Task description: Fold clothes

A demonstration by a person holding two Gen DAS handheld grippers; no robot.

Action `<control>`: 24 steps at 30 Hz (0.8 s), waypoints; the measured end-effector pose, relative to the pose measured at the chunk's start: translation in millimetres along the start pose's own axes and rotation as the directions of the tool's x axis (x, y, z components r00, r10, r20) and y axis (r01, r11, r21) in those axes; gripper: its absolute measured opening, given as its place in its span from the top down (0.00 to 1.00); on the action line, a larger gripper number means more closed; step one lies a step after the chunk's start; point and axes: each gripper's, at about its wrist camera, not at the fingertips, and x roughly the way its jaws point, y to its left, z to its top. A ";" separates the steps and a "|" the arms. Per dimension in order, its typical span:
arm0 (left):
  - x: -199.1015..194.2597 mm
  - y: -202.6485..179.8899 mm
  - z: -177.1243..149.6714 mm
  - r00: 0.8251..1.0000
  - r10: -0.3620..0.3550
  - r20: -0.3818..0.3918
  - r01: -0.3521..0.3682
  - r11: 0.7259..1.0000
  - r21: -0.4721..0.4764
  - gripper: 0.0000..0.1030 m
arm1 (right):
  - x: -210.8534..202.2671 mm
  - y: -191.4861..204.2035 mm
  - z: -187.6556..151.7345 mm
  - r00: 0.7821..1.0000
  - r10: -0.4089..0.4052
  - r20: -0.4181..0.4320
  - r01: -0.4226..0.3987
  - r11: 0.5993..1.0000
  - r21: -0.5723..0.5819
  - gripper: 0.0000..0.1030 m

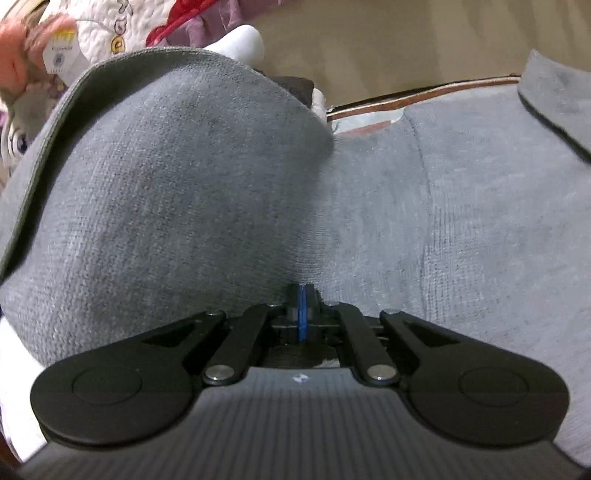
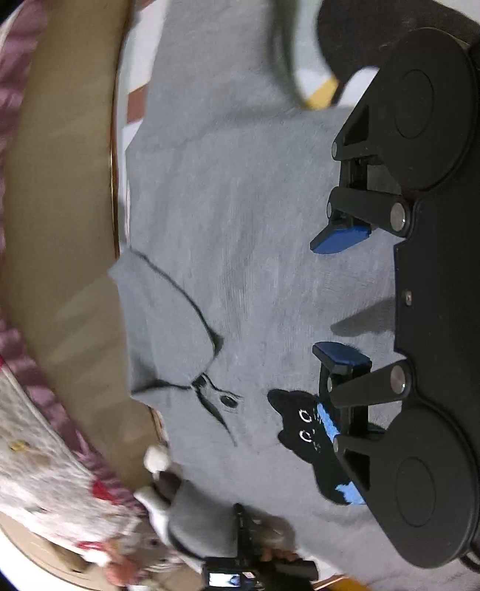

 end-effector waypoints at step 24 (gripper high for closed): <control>-127.5 80.1 -110.3 0.858 -0.506 -0.086 0.498 0.862 -0.100 0.90 | 39.5 178.8 -9.7 0.894 0.091 -0.440 -0.118 0.992 -0.035 0.41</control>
